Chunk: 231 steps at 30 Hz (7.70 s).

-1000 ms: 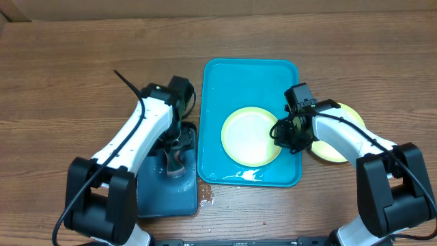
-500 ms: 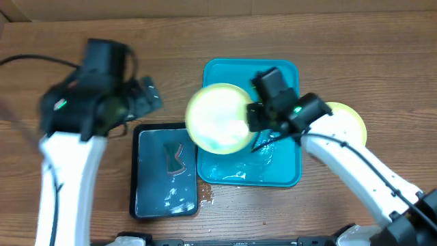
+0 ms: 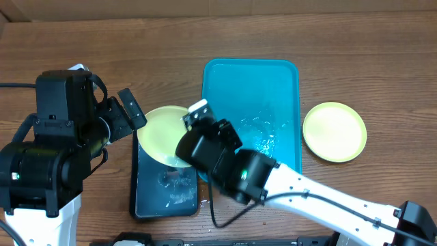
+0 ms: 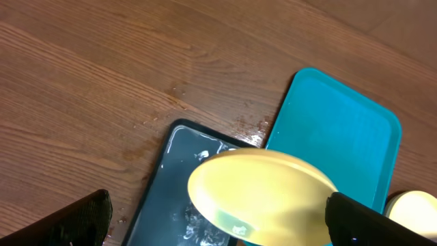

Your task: Clean dirty plates on tray and stack at the side

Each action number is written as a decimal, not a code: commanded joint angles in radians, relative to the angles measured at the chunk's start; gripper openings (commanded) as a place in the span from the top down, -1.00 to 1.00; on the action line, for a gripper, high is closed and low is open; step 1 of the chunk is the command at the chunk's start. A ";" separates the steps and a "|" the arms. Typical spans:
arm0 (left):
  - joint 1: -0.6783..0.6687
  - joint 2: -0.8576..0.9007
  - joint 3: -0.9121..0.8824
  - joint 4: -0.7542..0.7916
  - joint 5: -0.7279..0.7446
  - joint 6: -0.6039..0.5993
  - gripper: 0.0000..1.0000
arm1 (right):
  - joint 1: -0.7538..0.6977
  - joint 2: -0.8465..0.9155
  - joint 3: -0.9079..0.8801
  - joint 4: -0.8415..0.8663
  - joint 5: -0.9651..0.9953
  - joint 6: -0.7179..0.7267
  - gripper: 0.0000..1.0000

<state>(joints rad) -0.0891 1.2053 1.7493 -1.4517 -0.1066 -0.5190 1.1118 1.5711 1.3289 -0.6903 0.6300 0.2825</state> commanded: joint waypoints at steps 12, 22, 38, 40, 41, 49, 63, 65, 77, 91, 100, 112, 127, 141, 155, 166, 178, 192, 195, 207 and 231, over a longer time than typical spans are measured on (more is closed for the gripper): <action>0.006 0.024 0.013 -0.003 -0.008 0.026 -0.99 | 0.217 -0.005 0.013 -0.006 0.446 0.000 0.92; 0.006 0.038 0.013 -0.003 -0.008 0.026 -0.99 | 0.247 -0.005 0.013 -0.007 0.481 -0.004 0.92; 0.006 0.039 0.013 -0.003 -0.008 0.026 -1.00 | 0.258 -0.005 0.013 -0.018 0.503 -0.026 0.92; 0.006 0.039 0.013 -0.003 -0.008 0.026 -1.00 | 0.258 -0.005 0.013 -0.018 0.504 -0.026 0.92; 0.006 0.039 0.013 -0.003 -0.008 0.026 -1.00 | 0.258 -0.005 0.013 -0.018 0.504 -0.026 0.92; 0.006 0.039 0.013 -0.003 -0.008 0.026 -1.00 | 0.258 -0.005 0.013 -0.018 0.518 -0.026 0.92; 0.006 0.039 0.013 -0.003 -0.008 0.026 -1.00 | 0.258 -0.005 0.013 -0.018 0.540 -0.026 0.92; 0.006 0.039 0.013 -0.003 -0.008 0.026 -1.00 | 0.258 -0.005 0.013 -0.018 0.540 -0.026 0.92; 0.006 0.039 0.013 -0.003 -0.008 0.026 -1.00 | 0.258 -0.005 0.013 -0.018 0.540 -0.024 0.92; 0.006 0.039 0.013 -0.003 -0.008 0.026 -1.00 | -0.489 -0.006 0.013 -0.127 -0.463 0.365 0.92; 0.006 0.039 0.013 -0.003 -0.008 0.026 -1.00 | -1.202 -0.006 0.013 -0.269 -1.086 0.257 0.92; 0.006 0.039 0.013 -0.003 -0.008 0.026 -1.00 | -1.557 -0.006 -0.154 -0.418 -0.800 0.181 0.92; 0.006 0.039 0.013 -0.003 -0.008 0.026 -1.00 | -1.480 -0.155 -0.184 -0.473 -0.841 0.099 0.31; 0.006 0.039 0.013 -0.003 -0.008 0.026 -1.00 | -1.037 -0.693 -0.075 -0.380 -1.178 -0.021 -0.99; 0.006 0.039 0.013 -0.003 -0.008 0.026 -1.00 | -1.001 -0.755 -0.076 -0.381 -1.028 -0.066 -0.99; 0.006 0.039 0.013 -0.003 -0.008 0.026 -0.99 | -1.042 -1.036 -0.439 0.039 -0.848 -0.212 -0.99; 0.006 0.039 0.013 -0.003 -0.008 0.026 -1.00 | -1.177 -1.465 -0.997 0.301 -0.855 -0.204 -0.99; 0.006 0.039 0.013 -0.003 -0.008 0.026 -1.00 | -1.176 -1.569 -1.321 0.682 -0.835 -0.205 -1.00; 0.005 0.039 0.013 -0.003 -0.008 0.026 -1.00 | -1.173 -1.568 -1.321 0.676 -0.832 -0.205 -0.99; 0.005 0.039 0.013 -0.003 -0.008 0.026 -1.00 | -1.173 -1.566 -1.321 0.628 -0.832 -0.205 -0.99; 0.029 -0.484 -0.667 0.783 0.066 0.344 -1.00 | -1.173 -1.566 -1.321 0.628 -0.832 -0.204 -0.99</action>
<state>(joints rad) -0.0761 0.8112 1.2472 -0.7708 -0.1612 -0.3386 -0.0593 0.0113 0.0181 -0.0681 -0.2096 0.0780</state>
